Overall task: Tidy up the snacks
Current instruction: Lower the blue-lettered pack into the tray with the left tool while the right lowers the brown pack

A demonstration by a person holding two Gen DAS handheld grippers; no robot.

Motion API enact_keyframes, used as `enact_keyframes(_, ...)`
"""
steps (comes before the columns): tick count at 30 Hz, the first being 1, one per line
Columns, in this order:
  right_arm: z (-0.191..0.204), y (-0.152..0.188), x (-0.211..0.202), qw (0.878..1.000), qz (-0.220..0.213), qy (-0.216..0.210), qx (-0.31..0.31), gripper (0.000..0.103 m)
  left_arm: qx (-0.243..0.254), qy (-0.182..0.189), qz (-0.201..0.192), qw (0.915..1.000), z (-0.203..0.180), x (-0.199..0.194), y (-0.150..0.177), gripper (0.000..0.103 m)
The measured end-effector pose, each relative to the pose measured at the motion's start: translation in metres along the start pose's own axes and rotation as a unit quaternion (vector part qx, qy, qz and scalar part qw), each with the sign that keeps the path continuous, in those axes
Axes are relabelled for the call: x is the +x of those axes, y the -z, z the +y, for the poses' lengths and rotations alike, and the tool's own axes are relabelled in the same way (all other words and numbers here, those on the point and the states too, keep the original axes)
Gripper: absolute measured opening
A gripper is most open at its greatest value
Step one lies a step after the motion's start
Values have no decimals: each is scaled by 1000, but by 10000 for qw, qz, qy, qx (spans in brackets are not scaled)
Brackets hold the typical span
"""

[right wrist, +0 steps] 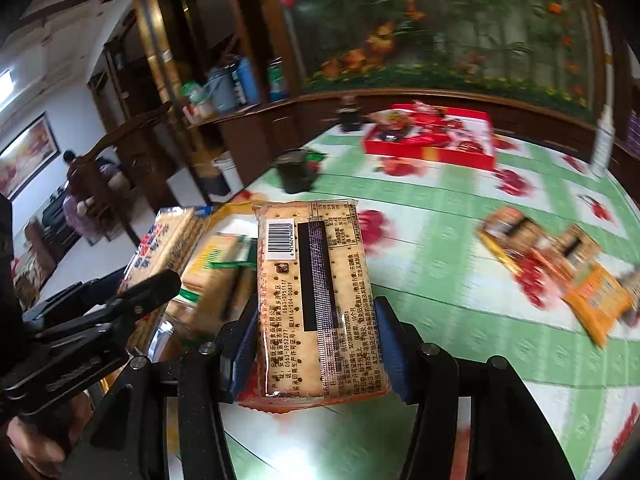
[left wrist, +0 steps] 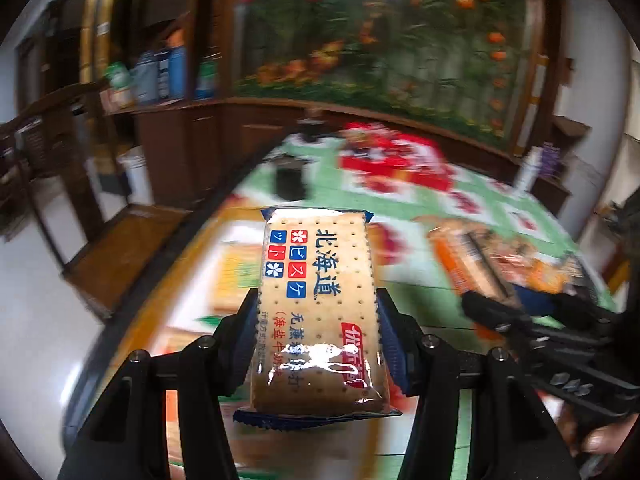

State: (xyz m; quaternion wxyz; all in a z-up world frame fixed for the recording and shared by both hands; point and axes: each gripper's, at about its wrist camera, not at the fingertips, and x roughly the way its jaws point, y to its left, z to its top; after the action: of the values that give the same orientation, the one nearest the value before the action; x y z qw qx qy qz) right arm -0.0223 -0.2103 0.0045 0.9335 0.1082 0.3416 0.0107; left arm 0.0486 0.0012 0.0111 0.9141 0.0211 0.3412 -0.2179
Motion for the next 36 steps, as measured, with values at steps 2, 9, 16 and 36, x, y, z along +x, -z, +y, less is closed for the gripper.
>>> enact_keyframes(2, 15, -7, 16, 9999, 122, -79, -75, 59, -90, -173, 181, 9996, 20, 10, 0, 54)
enact_keyframes(9, 37, -26, 71, 9975, 595, -368, 117, 59, -402, -165, 644, 9970, 55, 38, 8, 54)
enact_keyframes(16, 49, -42, 118, 9944, 1053, -65, 12, 59, -573, -41, 1009, 9932, 64, 53, 2, 54)
enact_keyframes(36, 48, -46, 99, 9963, 780, -344, 123, 60, -634, -154, 752, 9950, 68, 37, -8, 83)
